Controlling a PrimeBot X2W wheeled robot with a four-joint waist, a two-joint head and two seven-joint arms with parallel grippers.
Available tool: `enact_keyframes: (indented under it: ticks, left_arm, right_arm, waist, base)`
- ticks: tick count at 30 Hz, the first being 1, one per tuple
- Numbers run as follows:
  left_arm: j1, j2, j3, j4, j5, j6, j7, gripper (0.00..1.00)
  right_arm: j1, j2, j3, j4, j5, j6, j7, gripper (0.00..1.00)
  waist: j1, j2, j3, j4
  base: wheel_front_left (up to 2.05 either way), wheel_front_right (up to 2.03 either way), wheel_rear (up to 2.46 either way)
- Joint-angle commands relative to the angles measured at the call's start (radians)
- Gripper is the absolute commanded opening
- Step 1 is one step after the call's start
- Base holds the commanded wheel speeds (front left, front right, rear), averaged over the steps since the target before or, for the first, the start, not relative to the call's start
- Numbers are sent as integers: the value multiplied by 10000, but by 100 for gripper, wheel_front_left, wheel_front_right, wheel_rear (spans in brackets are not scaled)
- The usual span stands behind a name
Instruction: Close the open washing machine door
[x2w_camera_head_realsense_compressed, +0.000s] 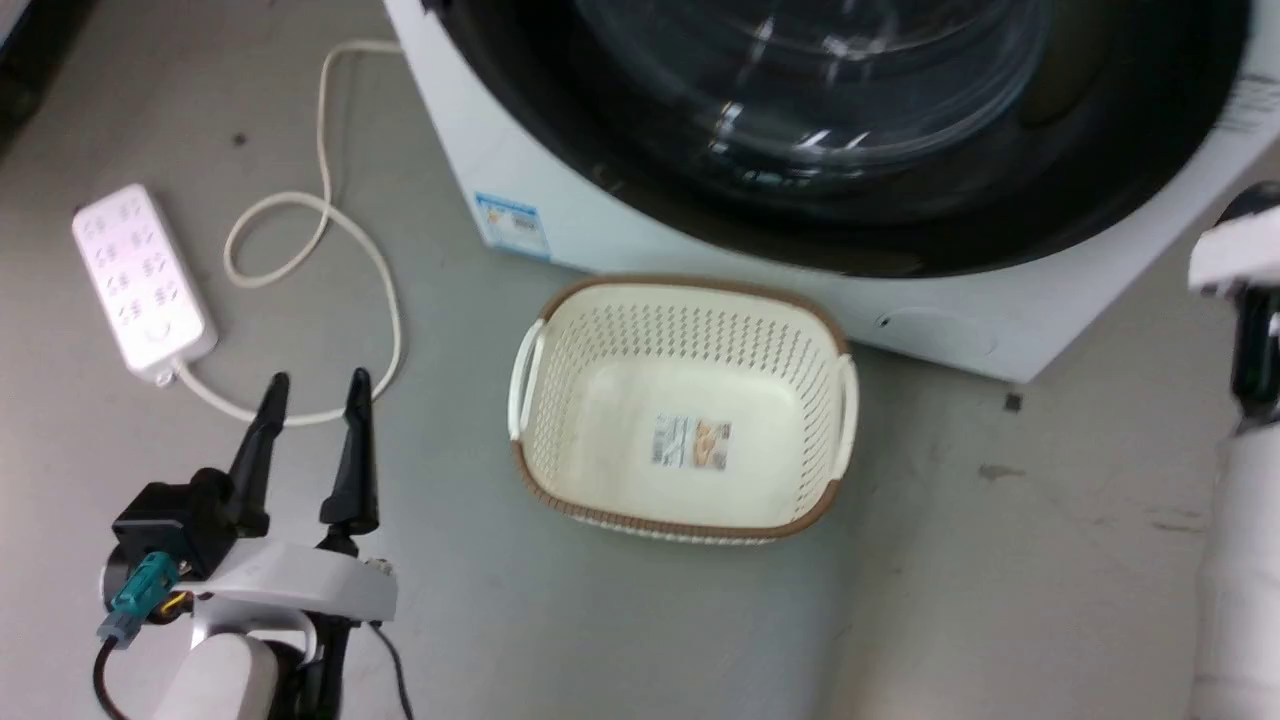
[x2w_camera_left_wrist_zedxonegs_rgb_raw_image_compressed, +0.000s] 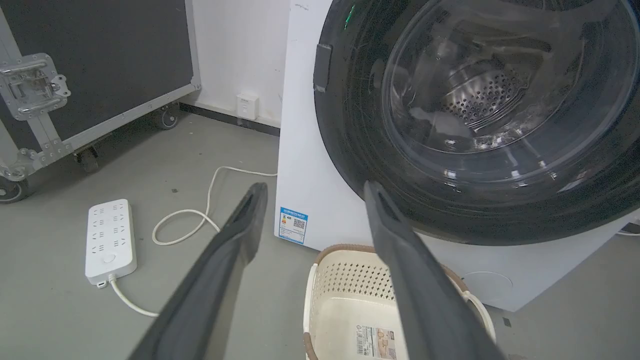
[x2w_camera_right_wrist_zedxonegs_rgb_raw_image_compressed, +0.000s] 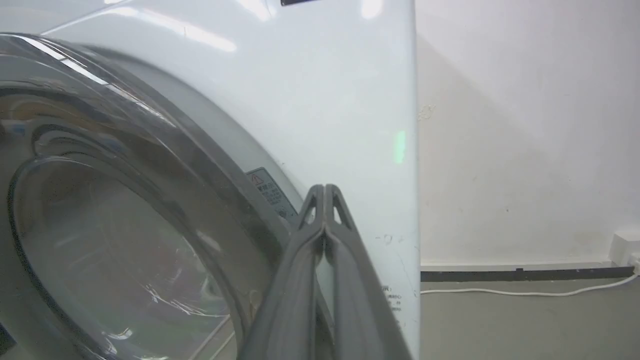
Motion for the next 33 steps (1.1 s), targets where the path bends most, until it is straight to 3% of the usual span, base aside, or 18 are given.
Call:
enact_keyframes:
  ticks: [1, 13, 25, 26, 27, 33]
  left_arm:
    - [184, 64, 129, -34, 124, 59, -55, 100]
    - [939, 253, 35, -256, 617, 349, -20, 100]
    - [1458, 296, -508, -324, 990, 534, 269, 100]
    - [1477, 283, -533, -325, 985, 541, 280, 100]
    - [1544, 259, -569, -290, 921, 538, 312, 100]
    - [1645, 221, -610, -214, 821, 568, 390, 100]
  right_arm:
    - [623, -41, 229, -248, 334, -7, -121, 0]
    - [5020, -41, 2650, -2245, 1280, -7, -83, 0]
    - [7928, -41, 2992, -3238, 1592, -7, 592, 0]
    - [8049, -41, 3021, -3225, 1650, -7, 694, 24]
    - [8307, -41, 3250, -3234, 1767, -7, 899, 100]
    - [8516, -41, 3479, -3319, 1838, -7, 1014, 100]
  waist:
    - [1, -1, -734, -537]
    - [1, -1, -2488, -1872]
    - [1, -1, -3098, -2193]
    - [1, -1, -3114, -2204]
    - [1, -1, -3178, -2227]
    - [1, -1, -3274, -2227]
  base:
    - [0, 0, 0]
    - [0, 0, 0]
    - [0, 0, 0]
    - [0, 0, 0]
    - [0, 0, 0]
    - [0, 0, 0]
